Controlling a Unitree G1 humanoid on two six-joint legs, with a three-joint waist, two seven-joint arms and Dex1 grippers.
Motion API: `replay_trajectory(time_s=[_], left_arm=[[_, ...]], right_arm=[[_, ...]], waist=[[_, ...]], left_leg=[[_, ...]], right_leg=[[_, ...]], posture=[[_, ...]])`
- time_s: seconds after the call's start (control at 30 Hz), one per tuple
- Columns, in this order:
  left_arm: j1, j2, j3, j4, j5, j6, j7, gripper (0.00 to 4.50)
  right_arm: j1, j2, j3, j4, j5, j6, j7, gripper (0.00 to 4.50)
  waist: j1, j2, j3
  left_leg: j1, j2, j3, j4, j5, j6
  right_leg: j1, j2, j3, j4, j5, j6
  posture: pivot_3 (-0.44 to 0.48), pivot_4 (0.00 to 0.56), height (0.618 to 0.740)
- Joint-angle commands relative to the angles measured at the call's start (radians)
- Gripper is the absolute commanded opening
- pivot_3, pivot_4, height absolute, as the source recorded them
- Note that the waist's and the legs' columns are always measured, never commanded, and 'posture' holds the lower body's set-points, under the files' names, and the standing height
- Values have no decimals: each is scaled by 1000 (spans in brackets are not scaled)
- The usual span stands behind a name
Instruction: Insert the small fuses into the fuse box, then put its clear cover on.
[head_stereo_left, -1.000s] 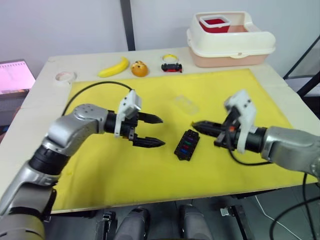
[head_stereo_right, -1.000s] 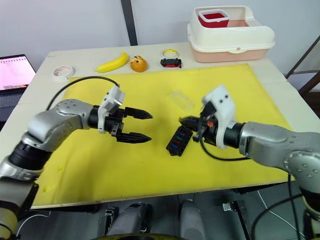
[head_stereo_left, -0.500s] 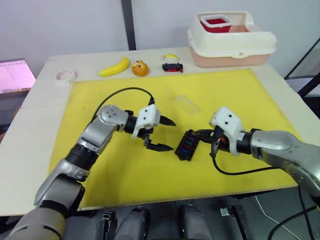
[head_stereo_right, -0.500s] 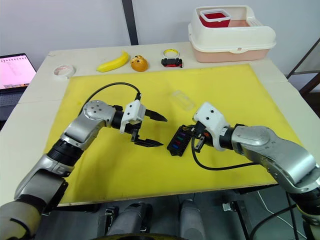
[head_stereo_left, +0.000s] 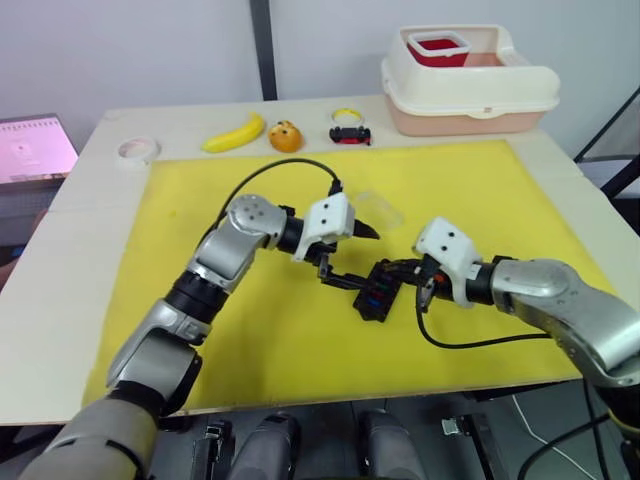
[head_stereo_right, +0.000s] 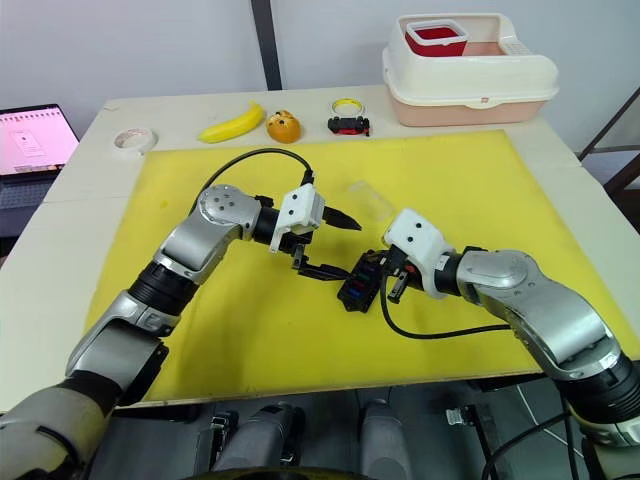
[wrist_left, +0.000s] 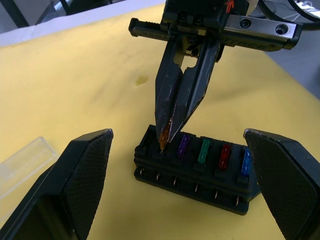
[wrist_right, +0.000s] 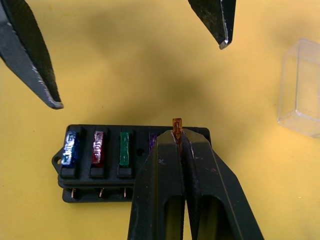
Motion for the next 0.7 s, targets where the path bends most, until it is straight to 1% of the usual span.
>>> replay_trajectory(time_s=[0.03, 0.23, 0.57, 0.7], left_arm=[[-31, -6, 24, -15, 10, 3, 1, 4422], [-30, 2, 20, -29, 27, 10, -11, 4422], [-14, 14, 3, -67, 45, 33, -22, 4422], [9, 41, 15, -118, 35, 47, -35, 4422]], right_arm=[[-2, 13, -22, 1, -31, -22, 25, 0], [4, 23, -31, 16, -63, -23, 51, 0], [-12, 19, -77, 5, -55, 11, 95, 0], [-23, 21, -76, 16, -61, 14, 112, 0]], waist=[[1, 0, 0], [1, 0, 0], [1, 0, 0], [1, 0, 0]], left_leg=[[0, 0, 0, 0, 0, 0], [0, 0, 0, 0, 0, 0], [0, 0, 0, 1, 0, 0], [0, 0, 0, 1, 0, 0]], right_leg=[[0, 0, 0, 0, 0, 0], [0, 0, 0, 0, 0, 0], [0, 0, 0, 1, 0, 0], [0, 0, 0, 1, 0, 0]], posture=[[0, 150, 740], [0, 150, 740], [0, 150, 740], [0, 150, 740]])
